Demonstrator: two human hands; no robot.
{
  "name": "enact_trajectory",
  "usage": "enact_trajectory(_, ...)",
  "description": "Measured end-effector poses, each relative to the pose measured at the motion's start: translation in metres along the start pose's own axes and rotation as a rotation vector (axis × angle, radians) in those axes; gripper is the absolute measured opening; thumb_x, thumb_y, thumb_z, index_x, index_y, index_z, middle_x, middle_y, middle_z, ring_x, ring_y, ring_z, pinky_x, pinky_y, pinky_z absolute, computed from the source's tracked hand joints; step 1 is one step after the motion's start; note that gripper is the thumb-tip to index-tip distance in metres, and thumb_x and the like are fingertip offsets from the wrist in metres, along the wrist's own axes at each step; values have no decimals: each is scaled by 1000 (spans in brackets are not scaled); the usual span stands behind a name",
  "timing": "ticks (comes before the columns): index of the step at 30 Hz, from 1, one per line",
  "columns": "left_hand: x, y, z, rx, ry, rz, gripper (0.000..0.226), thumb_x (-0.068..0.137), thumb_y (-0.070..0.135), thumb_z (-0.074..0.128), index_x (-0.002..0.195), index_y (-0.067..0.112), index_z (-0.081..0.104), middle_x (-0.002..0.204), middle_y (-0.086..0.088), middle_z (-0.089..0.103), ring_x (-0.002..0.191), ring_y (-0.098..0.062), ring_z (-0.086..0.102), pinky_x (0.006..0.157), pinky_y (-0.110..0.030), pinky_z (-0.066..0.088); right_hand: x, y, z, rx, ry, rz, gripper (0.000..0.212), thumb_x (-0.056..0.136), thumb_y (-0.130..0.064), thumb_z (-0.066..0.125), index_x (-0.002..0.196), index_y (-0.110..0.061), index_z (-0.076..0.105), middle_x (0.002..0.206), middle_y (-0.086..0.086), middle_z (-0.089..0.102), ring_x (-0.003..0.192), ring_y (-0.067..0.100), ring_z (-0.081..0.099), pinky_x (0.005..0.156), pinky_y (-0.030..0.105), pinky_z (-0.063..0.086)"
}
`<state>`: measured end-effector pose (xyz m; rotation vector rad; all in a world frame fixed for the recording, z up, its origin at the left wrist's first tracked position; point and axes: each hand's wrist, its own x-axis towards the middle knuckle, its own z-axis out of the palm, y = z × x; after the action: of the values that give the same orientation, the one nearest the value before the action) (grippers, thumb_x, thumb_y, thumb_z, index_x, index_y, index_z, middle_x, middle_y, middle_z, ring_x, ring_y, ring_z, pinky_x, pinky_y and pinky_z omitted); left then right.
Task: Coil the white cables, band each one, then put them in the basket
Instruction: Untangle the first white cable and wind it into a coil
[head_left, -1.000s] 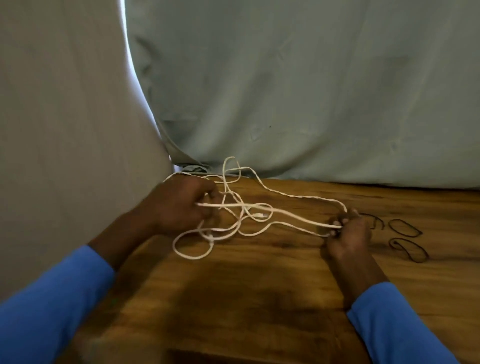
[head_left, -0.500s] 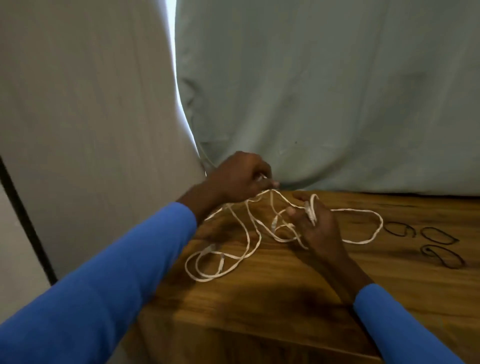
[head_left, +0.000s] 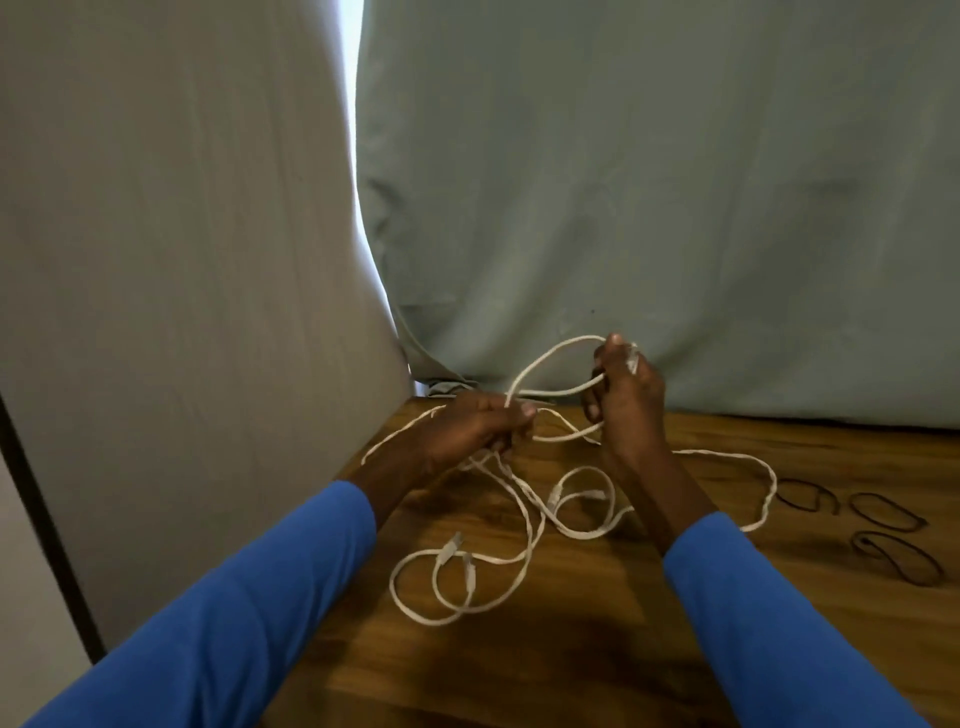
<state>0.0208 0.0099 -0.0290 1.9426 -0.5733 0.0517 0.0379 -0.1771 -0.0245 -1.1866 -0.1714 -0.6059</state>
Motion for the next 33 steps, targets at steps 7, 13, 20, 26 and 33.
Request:
enact_trajectory(7, 6, -31, -31, 4, 243, -7, 27, 104, 18, 58, 87, 12, 78, 73, -10, 67, 69, -21, 58, 68, -29, 48, 50, 14, -34, 58, 287, 102, 39, 107, -39, 49, 76, -17, 57, 47, -2, 49, 35, 8, 44, 43, 27, 36)
enact_trajectory(13, 66, 45, -61, 179, 540, 251, 15, 98, 19, 68, 93, 14, 81, 73, 10, 71, 67, 3, 60, 67, -19, 44, 15, 78, -58, -308, 143, -90, 31, 103, -44, 54, 83, -22, 64, 68, 9, 60, 61, 18, 59, 60, 38, 49)
enact_trajectory(20, 108, 99, -56, 871, 231, 118, 21, 92, 34, 74, 101, 17, 83, 95, -2, 76, 89, -16, 66, 68, -25, 43, -5, 77, -63, -289, -17, 23, 37, 100, -42, 57, 88, -7, 64, 70, 15, 61, 60, 27, 56, 58, 45, 50)
enact_trajectory(26, 97, 66, 16, 911, 77, 95, 22, 93, 38, 72, 104, 22, 82, 107, -1, 77, 98, -18, 68, 83, -29, 51, -7, 62, -47, 176, -181, 368, 40, 103, -46, 51, 94, -11, 68, 81, 7, 75, 43, 14, 52, 41, 23, 36)
enact_trajectory(33, 67, 22, 66, 1023, -143, 153, 42, 98, 50, 58, 133, 31, 68, 123, -5, 72, 107, -26, 68, 79, -30, 47, 7, 84, -61, 242, -119, 556, 22, 93, -37, 67, 95, -16, 63, 60, -7, 61, 36, 2, 43, 31, 15, 26)
